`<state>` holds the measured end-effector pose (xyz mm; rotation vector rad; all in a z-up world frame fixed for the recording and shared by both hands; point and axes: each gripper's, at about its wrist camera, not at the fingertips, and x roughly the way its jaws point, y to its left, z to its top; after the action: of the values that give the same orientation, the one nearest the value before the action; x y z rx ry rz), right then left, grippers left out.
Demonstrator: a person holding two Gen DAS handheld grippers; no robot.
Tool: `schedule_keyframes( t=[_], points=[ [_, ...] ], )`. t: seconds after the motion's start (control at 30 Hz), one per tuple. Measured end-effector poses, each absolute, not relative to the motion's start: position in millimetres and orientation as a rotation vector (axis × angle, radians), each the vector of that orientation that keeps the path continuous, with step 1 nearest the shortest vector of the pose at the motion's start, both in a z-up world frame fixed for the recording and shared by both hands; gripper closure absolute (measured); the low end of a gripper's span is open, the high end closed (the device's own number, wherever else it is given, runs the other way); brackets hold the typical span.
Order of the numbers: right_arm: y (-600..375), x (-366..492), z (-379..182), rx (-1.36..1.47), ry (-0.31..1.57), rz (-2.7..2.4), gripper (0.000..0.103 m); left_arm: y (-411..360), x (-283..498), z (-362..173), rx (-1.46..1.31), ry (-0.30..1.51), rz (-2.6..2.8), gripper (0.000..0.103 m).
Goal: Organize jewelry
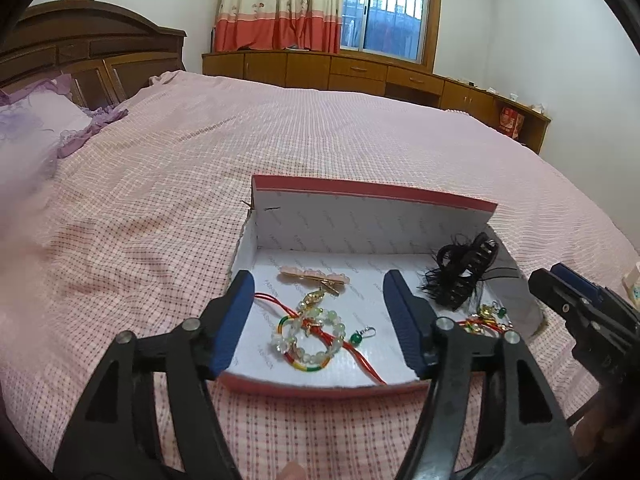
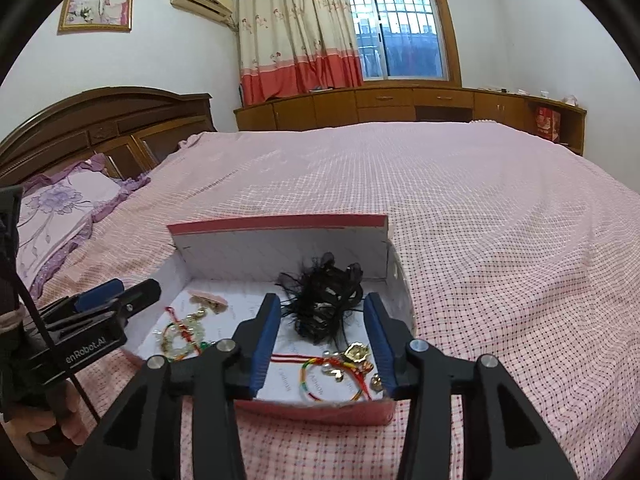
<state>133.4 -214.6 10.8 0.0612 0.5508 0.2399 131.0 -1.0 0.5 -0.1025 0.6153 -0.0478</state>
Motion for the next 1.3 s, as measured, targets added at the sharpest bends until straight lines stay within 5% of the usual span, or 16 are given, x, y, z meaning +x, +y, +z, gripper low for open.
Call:
schedule_keyframes(
  t=[0.5,1.3],
  points=[
    [-210.0,80.8,35.4,0.080,0.533,0.282,0.035,5.7,83.2,21.2,-0.143,0.614,-0.058,0.030],
    [-214.0,33.9,25.0,0.073,0.544,0.249,0.033,-0.5,43.8,21.2,-0.096,0.605,-0.036,0.031]
  ],
)
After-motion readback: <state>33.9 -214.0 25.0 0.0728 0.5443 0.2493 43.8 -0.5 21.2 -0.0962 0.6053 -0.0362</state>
